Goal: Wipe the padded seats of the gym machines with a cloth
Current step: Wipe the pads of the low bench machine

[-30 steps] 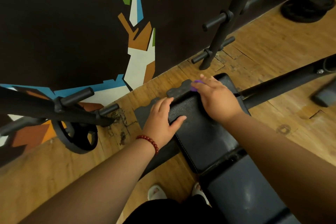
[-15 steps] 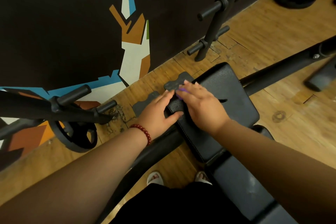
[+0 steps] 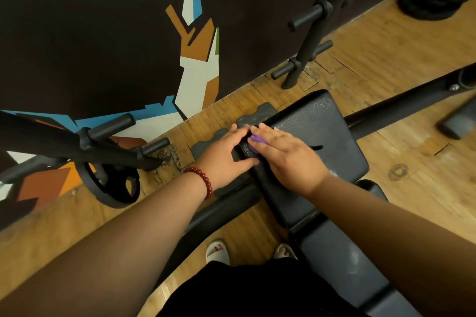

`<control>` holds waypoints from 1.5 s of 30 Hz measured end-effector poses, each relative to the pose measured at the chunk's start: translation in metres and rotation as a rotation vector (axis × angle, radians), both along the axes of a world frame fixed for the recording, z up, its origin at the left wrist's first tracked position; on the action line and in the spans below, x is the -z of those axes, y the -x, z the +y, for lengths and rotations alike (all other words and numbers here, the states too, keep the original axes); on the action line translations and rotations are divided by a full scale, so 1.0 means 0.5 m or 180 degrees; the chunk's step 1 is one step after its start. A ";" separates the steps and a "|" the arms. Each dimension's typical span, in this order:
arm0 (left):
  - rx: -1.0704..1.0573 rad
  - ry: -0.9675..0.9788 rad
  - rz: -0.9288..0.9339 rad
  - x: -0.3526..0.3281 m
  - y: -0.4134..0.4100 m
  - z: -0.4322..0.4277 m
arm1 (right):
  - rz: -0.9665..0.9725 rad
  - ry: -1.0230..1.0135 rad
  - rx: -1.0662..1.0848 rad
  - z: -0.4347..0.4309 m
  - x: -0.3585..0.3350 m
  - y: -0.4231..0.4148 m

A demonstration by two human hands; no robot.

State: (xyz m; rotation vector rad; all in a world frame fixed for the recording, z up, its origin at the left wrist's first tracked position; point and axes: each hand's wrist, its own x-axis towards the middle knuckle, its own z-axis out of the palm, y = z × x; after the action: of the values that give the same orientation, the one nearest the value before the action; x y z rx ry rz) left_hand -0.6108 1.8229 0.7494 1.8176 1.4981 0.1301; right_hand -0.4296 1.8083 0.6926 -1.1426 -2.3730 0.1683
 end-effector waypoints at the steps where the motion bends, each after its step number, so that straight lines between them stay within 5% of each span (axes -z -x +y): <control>1: -0.0011 0.0019 0.0003 -0.002 0.000 0.001 | -0.0148 -0.0120 0.0045 0.015 -0.002 -0.017; 5: -0.0095 0.0061 -0.0059 -0.005 -0.003 -0.003 | 0.0159 0.0090 0.1431 0.057 -0.027 -0.035; 11: -0.0063 -0.0030 0.0098 -0.010 -0.017 -0.014 | -0.0252 -0.0129 0.0165 -0.006 0.005 0.003; 17: -0.0091 0.0022 0.0120 -0.011 -0.016 -0.014 | 0.0001 0.0082 0.1584 0.055 -0.026 -0.032; 23: -0.0121 -0.0053 0.0158 -0.016 -0.030 -0.019 | -0.0304 -0.0327 0.0117 0.011 0.011 -0.035; 29: 0.0165 -0.0243 0.0794 -0.019 -0.040 -0.020 | 0.0337 0.0071 0.1763 0.046 -0.005 -0.042; 34: -0.0177 -0.0165 0.0591 -0.007 -0.057 -0.017 | -0.0177 -0.0284 0.0293 0.010 0.023 -0.027; 40: -0.0206 -0.0285 0.0475 -0.007 -0.063 -0.014 | 0.0377 0.0005 0.1697 0.073 -0.006 -0.071; 45: -0.0214 -0.0593 0.0521 -0.010 -0.093 -0.011 | 0.0065 -0.0346 0.0334 -0.002 0.037 -0.040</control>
State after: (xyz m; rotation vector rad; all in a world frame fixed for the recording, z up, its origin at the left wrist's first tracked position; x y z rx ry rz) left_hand -0.5641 1.8175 0.7545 1.9648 1.7110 0.1617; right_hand -0.4098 1.8071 0.6742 -1.2039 -2.2685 0.0149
